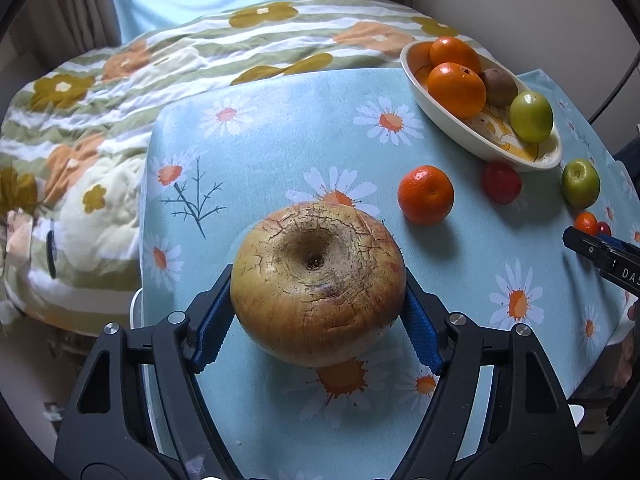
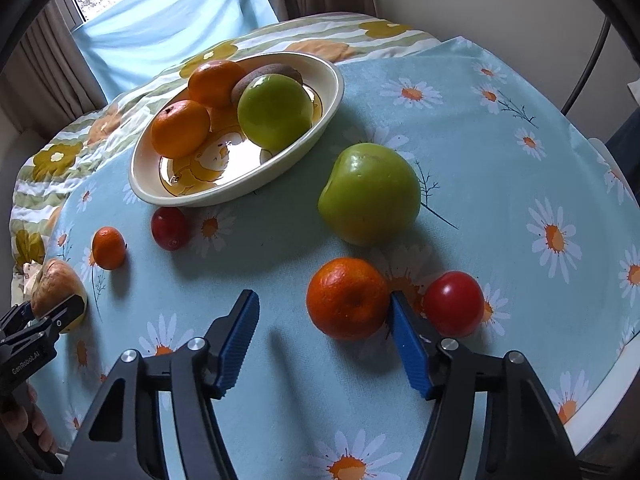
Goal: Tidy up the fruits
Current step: 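Close the left gripper on the large cracked apple while the right grips a tangerine, then carry the apple into the bowl and open the left gripper while the right carries the tangerine, then lower the tangerine into the bowl and open the right gripper, then pull both tools back from the bowl toward the red tomatoes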
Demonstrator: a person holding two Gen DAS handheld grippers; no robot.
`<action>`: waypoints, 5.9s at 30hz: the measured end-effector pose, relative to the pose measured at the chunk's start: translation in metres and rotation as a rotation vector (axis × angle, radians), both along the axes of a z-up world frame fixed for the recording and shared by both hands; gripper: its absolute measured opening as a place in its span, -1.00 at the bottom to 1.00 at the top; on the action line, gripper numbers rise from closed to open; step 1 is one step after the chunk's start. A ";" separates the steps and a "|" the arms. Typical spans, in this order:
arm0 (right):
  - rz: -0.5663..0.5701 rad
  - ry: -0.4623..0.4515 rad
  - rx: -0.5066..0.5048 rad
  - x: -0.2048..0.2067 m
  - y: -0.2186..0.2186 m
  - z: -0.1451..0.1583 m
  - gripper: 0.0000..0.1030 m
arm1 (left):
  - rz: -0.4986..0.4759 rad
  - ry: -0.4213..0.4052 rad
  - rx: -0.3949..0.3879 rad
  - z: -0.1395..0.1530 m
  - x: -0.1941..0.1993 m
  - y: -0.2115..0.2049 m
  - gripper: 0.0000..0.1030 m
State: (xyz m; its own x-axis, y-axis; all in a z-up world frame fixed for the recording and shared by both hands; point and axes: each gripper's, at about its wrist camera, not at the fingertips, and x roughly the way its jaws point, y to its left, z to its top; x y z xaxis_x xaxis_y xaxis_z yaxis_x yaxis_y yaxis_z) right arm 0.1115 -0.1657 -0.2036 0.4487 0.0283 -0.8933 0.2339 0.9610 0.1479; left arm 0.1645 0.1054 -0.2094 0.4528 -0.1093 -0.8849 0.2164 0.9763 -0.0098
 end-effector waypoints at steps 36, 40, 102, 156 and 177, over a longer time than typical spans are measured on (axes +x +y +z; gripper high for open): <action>0.258 -0.145 -0.023 0.005 -0.033 0.069 -0.31 | 0.134 -0.132 -0.039 0.086 -0.054 -0.055 0.56; 0.308 -0.164 -0.022 0.007 -0.047 0.082 -0.31 | 0.147 -0.165 -0.045 0.103 -0.053 -0.077 0.56; 0.393 -0.187 0.048 0.110 -0.069 0.096 -0.31 | -0.010 -0.135 -0.025 0.067 0.053 -0.154 1.00; 0.461 -0.226 0.050 0.114 -0.070 0.094 0.83 | 0.218 -0.187 -0.042 0.106 -0.031 -0.101 1.00; 0.468 -0.246 0.004 0.017 -0.103 0.137 1.00 | 0.152 -0.235 -0.009 0.138 -0.090 -0.129 1.00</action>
State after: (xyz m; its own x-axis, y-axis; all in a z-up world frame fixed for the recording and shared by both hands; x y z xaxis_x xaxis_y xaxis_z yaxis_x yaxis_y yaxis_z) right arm 0.1281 -0.2684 -0.0670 0.5835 0.2789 -0.7627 -0.2619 0.9536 0.1484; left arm 0.0748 -0.0231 -0.0711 0.6576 -0.0313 -0.7527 0.0644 0.9978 0.0148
